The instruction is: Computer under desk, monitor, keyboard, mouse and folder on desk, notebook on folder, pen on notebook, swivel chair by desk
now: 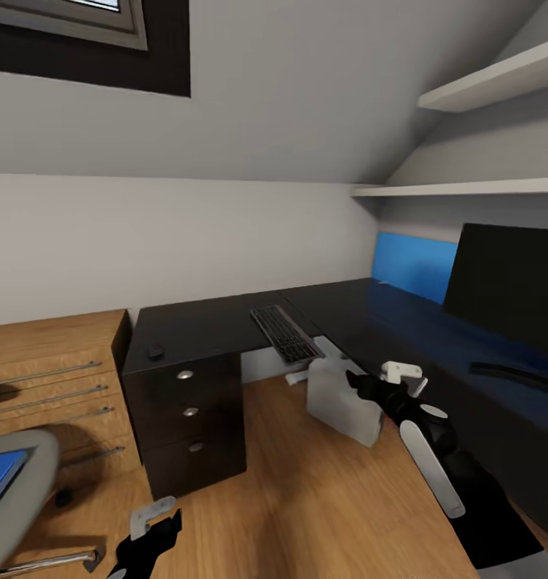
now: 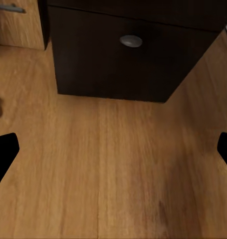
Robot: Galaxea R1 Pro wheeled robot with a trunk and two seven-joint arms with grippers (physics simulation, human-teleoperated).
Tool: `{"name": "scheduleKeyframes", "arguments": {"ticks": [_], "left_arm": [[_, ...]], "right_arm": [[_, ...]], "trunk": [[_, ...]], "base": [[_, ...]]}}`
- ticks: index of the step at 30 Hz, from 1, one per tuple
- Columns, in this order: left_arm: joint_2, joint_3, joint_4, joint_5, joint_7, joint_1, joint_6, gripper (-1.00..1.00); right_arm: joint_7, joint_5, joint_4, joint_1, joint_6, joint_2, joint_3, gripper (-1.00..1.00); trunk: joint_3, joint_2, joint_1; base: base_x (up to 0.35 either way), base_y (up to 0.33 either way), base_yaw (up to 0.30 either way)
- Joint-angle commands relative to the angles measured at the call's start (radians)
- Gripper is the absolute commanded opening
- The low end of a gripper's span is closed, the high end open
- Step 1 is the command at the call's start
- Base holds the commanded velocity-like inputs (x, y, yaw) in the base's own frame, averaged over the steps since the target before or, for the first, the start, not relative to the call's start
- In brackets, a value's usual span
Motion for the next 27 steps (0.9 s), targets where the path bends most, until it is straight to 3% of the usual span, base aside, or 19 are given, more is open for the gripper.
{"name": "scheduleKeyframes", "arguments": {"ticks": [1, 6, 13, 14, 27], "left_arm": [[0.002, -0.007, 0.002, 0.011, -0.005, -0.001, -0.012, 1.00], [0.002, -0.007, 0.011, 0.010, -0.026, -0.001, -0.018, 1.00], [0.001, -0.006, 0.010, 0.014, -0.023, -0.001, -0.015, 1.00], [-0.013, -0.002, 0.010, 0.022, -0.021, -0.001, -0.014, 1.00], [-0.015, 0.003, 0.011, 0.024, -0.017, -0.001, -0.014, 1.00]], "right_arm": [[-0.010, -0.010, -0.001, -0.001, 0.002, 0.000, 0.003, 1.00], [-0.009, -0.007, -0.002, 0.001, -0.004, 0.002, 0.035, 1.00], [-0.010, -0.010, -0.019, 0.001, -0.034, 0.002, 0.038, 1.00], [-0.011, -0.010, -0.029, 0.003, -0.038, 0.001, 0.035, 1.00], [-0.011, -0.009, -0.077, 0.035, -0.040, 0.000, 0.034, 1.00]], "trunk": [[-0.001, -0.001, 0.000], [-0.001, -0.001, 0.000], [-0.001, -0.001, 0.000], [-0.004, -0.008, 0.004], [-0.045, -0.099, 0.054]], "base": [[0.000, 0.259, -0.136], [0.000, 0.091, -0.033], [0.000, 0.002, -0.038], [0.000, 0.000, -0.003], [0.000, 0.000, 0.000]]}}
